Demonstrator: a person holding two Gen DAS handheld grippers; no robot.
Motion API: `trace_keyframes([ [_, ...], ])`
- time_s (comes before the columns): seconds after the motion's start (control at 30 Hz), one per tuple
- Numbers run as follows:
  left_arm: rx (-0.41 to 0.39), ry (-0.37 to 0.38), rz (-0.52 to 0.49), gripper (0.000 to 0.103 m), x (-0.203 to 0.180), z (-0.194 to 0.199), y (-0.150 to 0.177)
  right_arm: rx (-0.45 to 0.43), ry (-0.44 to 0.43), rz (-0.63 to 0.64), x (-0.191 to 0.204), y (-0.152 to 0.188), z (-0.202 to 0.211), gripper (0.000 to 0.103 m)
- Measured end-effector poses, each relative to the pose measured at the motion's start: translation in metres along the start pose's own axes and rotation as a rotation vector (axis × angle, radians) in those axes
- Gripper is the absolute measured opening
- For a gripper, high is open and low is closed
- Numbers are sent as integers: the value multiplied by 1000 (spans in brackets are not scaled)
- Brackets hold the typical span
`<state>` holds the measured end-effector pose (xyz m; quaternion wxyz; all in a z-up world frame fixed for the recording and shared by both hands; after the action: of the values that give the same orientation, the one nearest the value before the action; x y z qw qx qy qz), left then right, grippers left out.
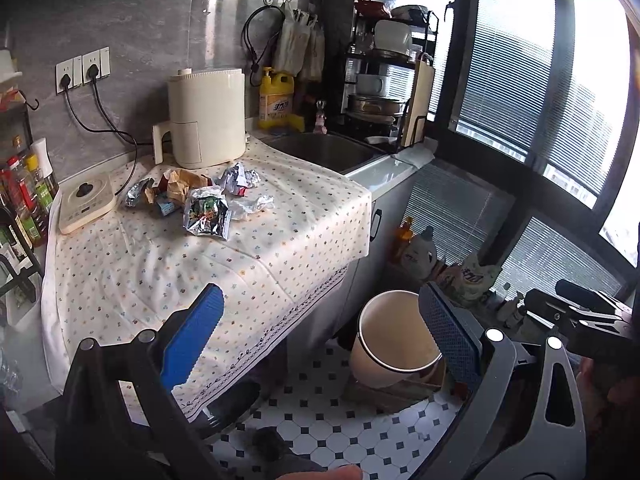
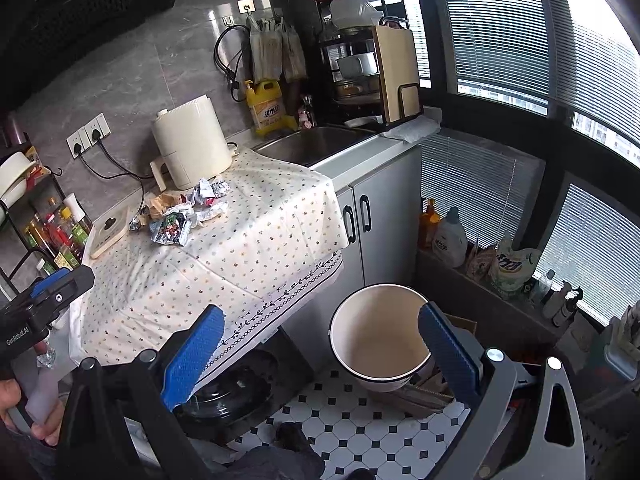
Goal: Collect trash
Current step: 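Move both tools toward the trash pile on the floral cloth, then close the left gripper on the silver foil snack bag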
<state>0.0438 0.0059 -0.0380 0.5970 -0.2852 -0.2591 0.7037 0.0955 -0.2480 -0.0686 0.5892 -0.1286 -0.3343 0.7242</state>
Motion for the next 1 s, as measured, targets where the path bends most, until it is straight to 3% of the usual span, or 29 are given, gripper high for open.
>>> trace_keyframes([
  [0.57,18,-13,16,97,23,-10,1,32,-21,14,22,-3,-24,95],
  [1.0,11,-66,127,97,109,-37,-29,44,-61,112,92,-51,-76,95],
])
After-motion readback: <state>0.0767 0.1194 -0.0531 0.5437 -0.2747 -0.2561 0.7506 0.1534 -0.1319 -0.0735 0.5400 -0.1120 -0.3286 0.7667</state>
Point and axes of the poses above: each gripper's, at about its wrist camera, not at the fingertips, and z roughly against the way its jaws point, x to its left, y to its underside, the point moved 8 cm from there along -z, roughly the way its jaws point, and after that the axes turned 9 degrees about x, right-handed, at the moved point
